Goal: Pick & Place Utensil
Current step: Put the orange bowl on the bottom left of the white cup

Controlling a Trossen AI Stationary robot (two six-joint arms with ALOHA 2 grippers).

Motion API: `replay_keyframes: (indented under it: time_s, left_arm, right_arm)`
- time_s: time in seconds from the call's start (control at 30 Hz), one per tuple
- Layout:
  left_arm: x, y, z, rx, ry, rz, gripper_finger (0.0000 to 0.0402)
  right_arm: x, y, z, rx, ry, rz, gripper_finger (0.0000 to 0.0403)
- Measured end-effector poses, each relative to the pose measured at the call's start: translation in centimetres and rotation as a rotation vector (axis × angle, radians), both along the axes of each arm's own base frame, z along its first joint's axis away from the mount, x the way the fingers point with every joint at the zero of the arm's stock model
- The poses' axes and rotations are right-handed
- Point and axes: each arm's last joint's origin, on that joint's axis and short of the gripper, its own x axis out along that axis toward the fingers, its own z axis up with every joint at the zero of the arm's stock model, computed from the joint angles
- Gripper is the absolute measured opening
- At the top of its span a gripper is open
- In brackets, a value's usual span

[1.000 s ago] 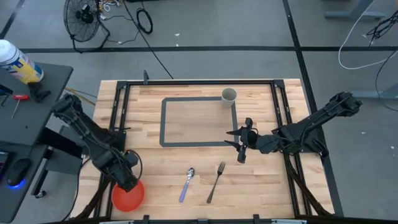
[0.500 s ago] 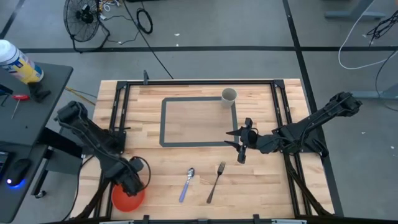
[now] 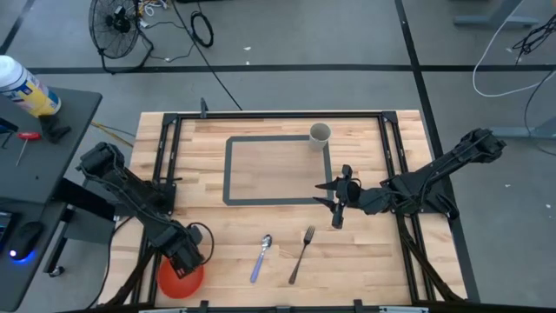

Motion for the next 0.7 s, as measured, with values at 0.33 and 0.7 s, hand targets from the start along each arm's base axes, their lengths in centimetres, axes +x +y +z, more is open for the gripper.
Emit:
replay_keyframes:
  time_s: [0.33,0.7]
  left_arm:
    - [-0.13,0.09,-0.61,0.010,-0.024,-0.001,0.0126]
    - [-0.05,0.06,-0.61,0.001,-0.030,-0.009,0.0039]
  right_arm:
    - [0.00,0.00,0.00,0.002,0.000,-0.001,0.0169]
    - [0.00,0.00,0.01,0.002,-0.001,-0.001,0.0169]
